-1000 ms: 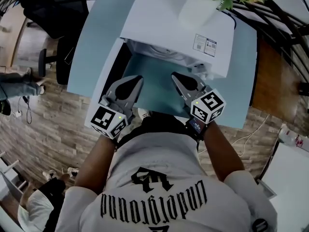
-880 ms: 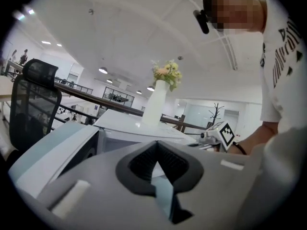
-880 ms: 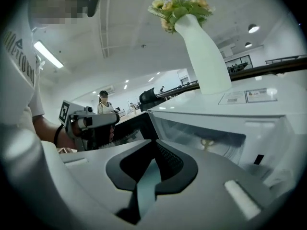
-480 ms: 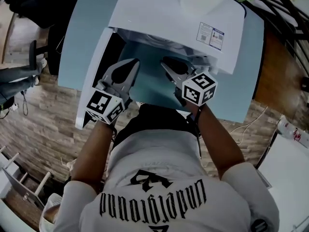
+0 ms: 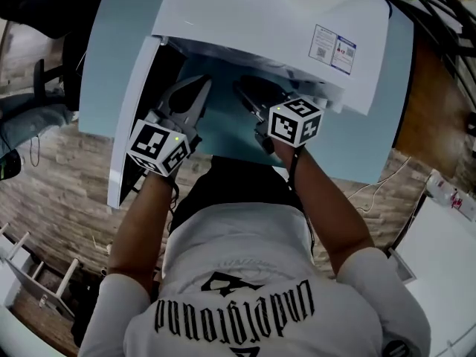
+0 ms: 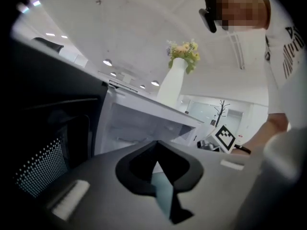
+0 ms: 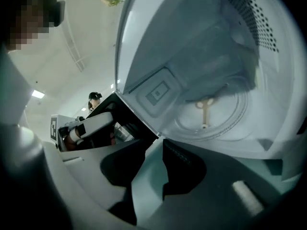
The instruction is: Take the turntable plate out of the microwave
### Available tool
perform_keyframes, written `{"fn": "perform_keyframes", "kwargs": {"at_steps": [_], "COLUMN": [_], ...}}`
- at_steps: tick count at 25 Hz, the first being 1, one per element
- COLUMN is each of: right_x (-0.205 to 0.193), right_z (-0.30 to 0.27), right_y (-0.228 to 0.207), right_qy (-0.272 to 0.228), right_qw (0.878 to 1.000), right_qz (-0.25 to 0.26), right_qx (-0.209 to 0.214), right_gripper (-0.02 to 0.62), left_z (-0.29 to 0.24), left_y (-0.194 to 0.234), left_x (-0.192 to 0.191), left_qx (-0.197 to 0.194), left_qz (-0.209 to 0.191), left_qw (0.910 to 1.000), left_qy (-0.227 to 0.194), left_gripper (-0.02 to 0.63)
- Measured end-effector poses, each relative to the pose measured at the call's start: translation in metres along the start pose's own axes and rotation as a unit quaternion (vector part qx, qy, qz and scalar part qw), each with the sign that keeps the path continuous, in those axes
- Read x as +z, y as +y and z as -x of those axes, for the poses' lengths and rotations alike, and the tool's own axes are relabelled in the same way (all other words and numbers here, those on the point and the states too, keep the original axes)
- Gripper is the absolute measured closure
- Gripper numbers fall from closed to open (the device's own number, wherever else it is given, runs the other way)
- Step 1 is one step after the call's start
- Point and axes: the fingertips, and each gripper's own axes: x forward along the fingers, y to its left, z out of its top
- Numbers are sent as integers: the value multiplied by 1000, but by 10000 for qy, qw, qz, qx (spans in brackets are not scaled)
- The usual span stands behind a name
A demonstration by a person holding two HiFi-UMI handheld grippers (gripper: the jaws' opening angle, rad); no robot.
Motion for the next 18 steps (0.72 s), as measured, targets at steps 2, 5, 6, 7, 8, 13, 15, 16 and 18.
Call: {"fn": "perform_keyframes", "kwargs": {"at_steps": [2, 5, 6, 7, 8, 13, 15, 16, 18], "right_x": [-3, -8, -9, -9, -10, -10, -9, -9, -7], "right_z": [-4, -11, -14, -16, -17, -28, -31, -32, -34], "right_y": [-10, -27, -33, -38, -43, -52, -56, -58, -61], "right_qy": [-68, -222, -288, -353, -411, -731, -851, -912, -1031], "right_qw": [9996, 9963, 9942, 9917, 9889, 9694, 9600, 9550, 9456], "right_qz": [-267, -810, -1018, -1218, -1402, -2342, -2666, -2819, -3082], "right_qx": [-77, -166, -191, -221, -256, -122, -111, -111, -118], "right_gripper": [497, 489, 484, 482, 478, 474, 469, 469, 469], "left_z": [-5, -12, -14, -15, -17, -20, -21, -21, -22], "left_y": [4, 10, 11, 13, 15, 20, 22, 22, 22], "left_x": [-6, -15, -17, -18, -20, -27, -29, -30, -32], "left_qx": [2, 13, 19, 27, 35, 47, 57, 60, 64], "left_qz": [28, 73, 92, 112, 136, 212, 242, 254, 275], "left_qw": [10000, 9999, 9999, 9999, 9999, 9997, 9996, 9996, 9995], "left_qy": [38, 84, 89, 89, 87, 117, 121, 123, 125], "left_gripper": [557, 557, 557, 557, 557, 557, 557, 557, 557]}}
